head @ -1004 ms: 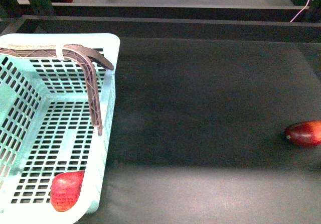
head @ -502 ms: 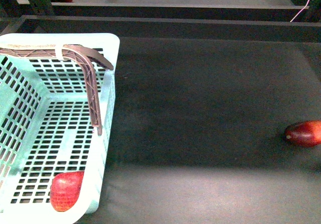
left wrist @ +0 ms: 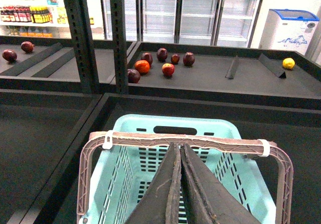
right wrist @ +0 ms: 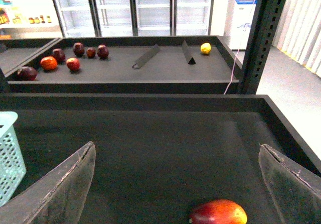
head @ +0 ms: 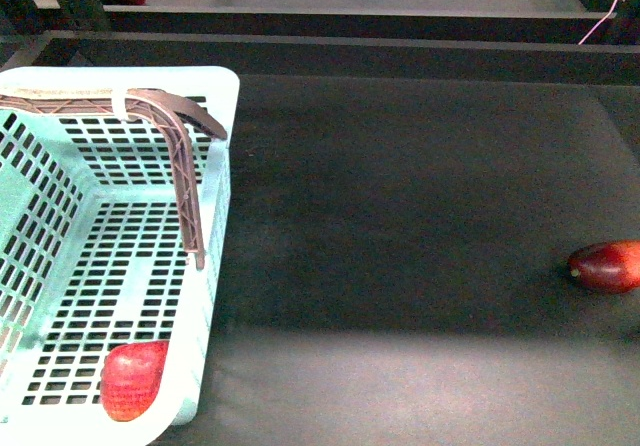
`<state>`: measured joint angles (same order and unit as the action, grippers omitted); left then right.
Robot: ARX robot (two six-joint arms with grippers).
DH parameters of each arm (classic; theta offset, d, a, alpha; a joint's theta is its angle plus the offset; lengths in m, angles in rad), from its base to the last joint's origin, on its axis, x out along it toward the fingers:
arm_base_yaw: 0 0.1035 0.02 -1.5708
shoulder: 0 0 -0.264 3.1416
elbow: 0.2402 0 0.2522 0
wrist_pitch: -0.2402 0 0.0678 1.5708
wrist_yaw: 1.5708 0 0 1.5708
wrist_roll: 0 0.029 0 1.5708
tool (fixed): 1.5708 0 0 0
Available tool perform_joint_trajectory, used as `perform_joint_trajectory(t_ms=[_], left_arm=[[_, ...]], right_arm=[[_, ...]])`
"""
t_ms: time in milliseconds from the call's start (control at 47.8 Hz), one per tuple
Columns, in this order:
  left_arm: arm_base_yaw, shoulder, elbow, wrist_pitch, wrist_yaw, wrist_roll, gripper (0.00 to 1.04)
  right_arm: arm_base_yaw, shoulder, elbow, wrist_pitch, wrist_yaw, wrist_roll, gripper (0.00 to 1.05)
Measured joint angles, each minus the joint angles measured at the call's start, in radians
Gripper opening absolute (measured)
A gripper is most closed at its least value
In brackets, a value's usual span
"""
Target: Pick apple with right arm and hold basket with left
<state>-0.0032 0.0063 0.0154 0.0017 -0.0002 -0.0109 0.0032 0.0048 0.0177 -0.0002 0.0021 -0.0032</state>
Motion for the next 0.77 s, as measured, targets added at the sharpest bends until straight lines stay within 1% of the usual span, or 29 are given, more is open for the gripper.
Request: perform_joint_trajectory(t_ms=[167, 355, 376, 544, 565, 606, 669, 774], left_arm=[[0.0, 0.0, 0.0, 0.0, 0.0, -0.001, 0.04], [0.0, 0.0, 0.0, 0.0, 0.0, 0.0, 0.37], [0.0, 0.0, 0.0, 0.0, 0.0, 0.0, 0.42], [0.0, 0.0, 0.0, 0.0, 0.0, 0.0, 0.7], [0.0, 0.0, 0.0, 0.0, 0.0, 0.0, 0.75], [0.0, 0.0, 0.0, 0.0, 0.0, 0.0, 0.83], [0.0, 0.0, 0.0, 0.0, 0.0, 0.0, 0.99], [0.0, 0.0, 0.0, 0.0, 0.0, 0.002, 0.98]], right_arm=[[0.0, 0.0, 0.0, 0.0, 0.0, 0.0, 0.96], [0.0, 0.0, 0.0, 0.0, 0.0, 0.0, 0.96], [0.0, 0.0, 0.0, 0.0, 0.0, 0.0, 0.96], [0.0, 0.0, 0.0, 0.0, 0.0, 0.0, 0.96], [0.0, 0.0, 0.0, 0.0, 0.0, 0.0, 0.96], [0.0, 0.0, 0.0, 0.0, 0.0, 0.0, 0.96], [0.0, 0.0, 0.0, 0.0, 0.0, 0.0, 0.96], [0.0, 0.0, 0.0, 0.0, 0.0, 0.0, 0.96]])
